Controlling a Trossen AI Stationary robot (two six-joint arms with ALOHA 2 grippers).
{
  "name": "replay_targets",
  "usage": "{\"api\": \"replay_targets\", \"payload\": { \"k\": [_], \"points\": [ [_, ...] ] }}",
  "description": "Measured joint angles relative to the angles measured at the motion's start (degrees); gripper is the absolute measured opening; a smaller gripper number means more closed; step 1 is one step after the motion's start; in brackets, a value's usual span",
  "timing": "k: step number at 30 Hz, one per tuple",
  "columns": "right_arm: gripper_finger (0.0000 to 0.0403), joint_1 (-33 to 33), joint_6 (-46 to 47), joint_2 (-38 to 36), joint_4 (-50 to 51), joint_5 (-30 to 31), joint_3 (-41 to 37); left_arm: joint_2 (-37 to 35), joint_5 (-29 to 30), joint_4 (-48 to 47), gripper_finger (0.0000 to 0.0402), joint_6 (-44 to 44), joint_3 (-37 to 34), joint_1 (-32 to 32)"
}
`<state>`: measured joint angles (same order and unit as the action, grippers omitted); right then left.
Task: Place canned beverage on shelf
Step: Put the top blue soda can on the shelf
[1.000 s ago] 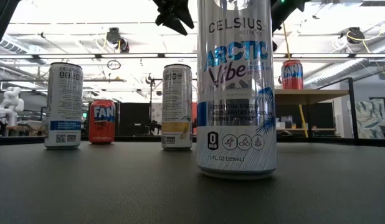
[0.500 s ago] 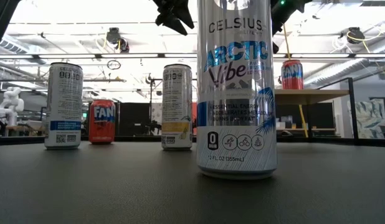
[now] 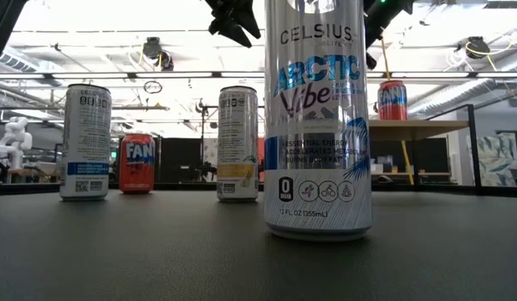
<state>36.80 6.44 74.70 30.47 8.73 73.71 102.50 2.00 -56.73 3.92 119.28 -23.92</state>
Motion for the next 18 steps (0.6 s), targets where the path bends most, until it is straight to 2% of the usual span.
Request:
{"api": "replay_targets", "payload": {
  "k": [8, 18],
  "points": [
    [0.0205, 0.18, -4.20, -3.74, 5.45, 0.07, -0.09, 0.00, 0.00, 0.00, 0.0267, 0.00, 0.00, 0.00],
    [0.0205, 3.76, -8.21, -5.06, 9.19, 0.35, -0.07, 0.00, 0.00, -0.02, 0.0267, -0.02, 0.00, 0.00]
  ]
}}
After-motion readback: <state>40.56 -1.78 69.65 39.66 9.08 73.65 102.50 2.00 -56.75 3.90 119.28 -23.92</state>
